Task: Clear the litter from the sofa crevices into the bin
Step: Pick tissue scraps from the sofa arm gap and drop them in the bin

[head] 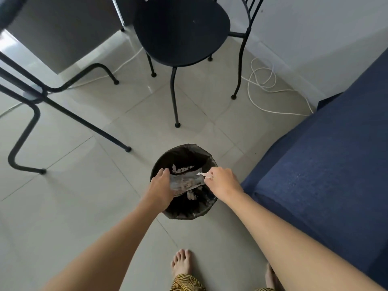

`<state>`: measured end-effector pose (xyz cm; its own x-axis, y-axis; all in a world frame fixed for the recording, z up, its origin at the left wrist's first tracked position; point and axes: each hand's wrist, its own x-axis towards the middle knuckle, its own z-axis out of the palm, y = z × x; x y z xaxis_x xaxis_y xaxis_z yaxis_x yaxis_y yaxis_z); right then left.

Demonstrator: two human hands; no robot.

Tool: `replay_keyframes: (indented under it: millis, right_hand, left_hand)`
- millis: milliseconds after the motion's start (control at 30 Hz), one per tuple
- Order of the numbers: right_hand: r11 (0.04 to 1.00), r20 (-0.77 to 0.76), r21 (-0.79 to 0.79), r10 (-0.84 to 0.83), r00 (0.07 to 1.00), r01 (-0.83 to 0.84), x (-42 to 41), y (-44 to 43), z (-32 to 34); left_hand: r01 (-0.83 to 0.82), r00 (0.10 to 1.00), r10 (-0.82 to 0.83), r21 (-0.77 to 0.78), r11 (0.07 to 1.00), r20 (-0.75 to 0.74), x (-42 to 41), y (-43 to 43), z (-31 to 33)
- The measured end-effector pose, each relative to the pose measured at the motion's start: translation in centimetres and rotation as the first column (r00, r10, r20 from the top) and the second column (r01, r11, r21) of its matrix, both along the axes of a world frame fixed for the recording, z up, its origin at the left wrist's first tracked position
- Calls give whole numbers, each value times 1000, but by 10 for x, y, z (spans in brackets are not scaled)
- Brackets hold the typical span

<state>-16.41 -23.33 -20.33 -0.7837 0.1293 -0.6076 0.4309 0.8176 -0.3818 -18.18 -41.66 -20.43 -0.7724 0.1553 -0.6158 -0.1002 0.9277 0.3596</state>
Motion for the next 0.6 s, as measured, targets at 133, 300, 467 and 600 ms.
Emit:
replay_keyframes:
  millis: [133,300,467,600]
  right_hand:
    - [997,124,-74,8,992,1,3,-3,1]
    - [992,156,-128,16,988,5,8,1,23]
    - [997,40,-83,-4,999,7,-7,20,88]
    - [1000,-64,-3,-24,998,24,-19,59,161]
  left_hand:
    - [30,1000,-30,-9,1000,4,-1,-8,6]
    - [65,998,-65,-8,998,-1,-4,-14,32]
    - [130,990,-128,25,991,-65,-22,11,88]
    - [223,959,-219,1,975,-181,-38,57,159]
